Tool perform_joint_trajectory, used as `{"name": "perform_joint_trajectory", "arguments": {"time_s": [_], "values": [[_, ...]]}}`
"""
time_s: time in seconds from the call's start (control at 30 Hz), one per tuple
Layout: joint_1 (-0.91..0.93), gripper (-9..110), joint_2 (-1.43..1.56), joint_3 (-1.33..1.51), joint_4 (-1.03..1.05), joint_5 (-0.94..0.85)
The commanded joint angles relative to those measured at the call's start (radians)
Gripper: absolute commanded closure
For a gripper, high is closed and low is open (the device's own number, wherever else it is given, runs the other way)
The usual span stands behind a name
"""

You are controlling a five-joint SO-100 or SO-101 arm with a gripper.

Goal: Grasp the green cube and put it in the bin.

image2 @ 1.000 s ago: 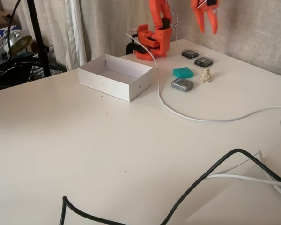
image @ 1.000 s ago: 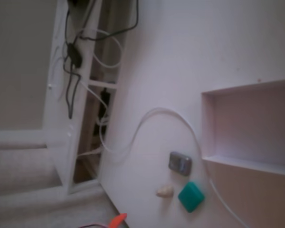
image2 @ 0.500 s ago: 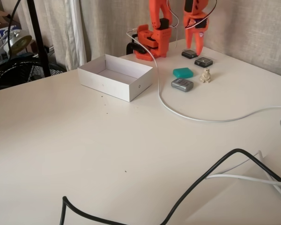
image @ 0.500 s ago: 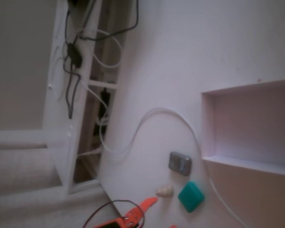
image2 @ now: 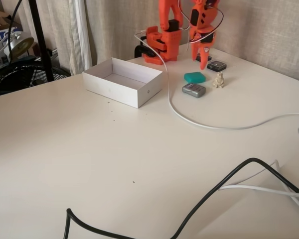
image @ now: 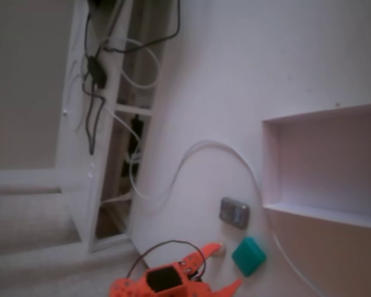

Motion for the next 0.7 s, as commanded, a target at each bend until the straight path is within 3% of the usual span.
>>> {"name": "perform_joint_trajectory", "arguments": {"time_s": [0.0, 0.27, 0.67], "values": [[0.015, 75, -0.008, 0.015, -0.043, -0.044], [0.012, 75, -0.02, 0.098, -0.147, -0.172], [0.002, 75, -0.025, 0.13, -0.189, -0.187]]}}
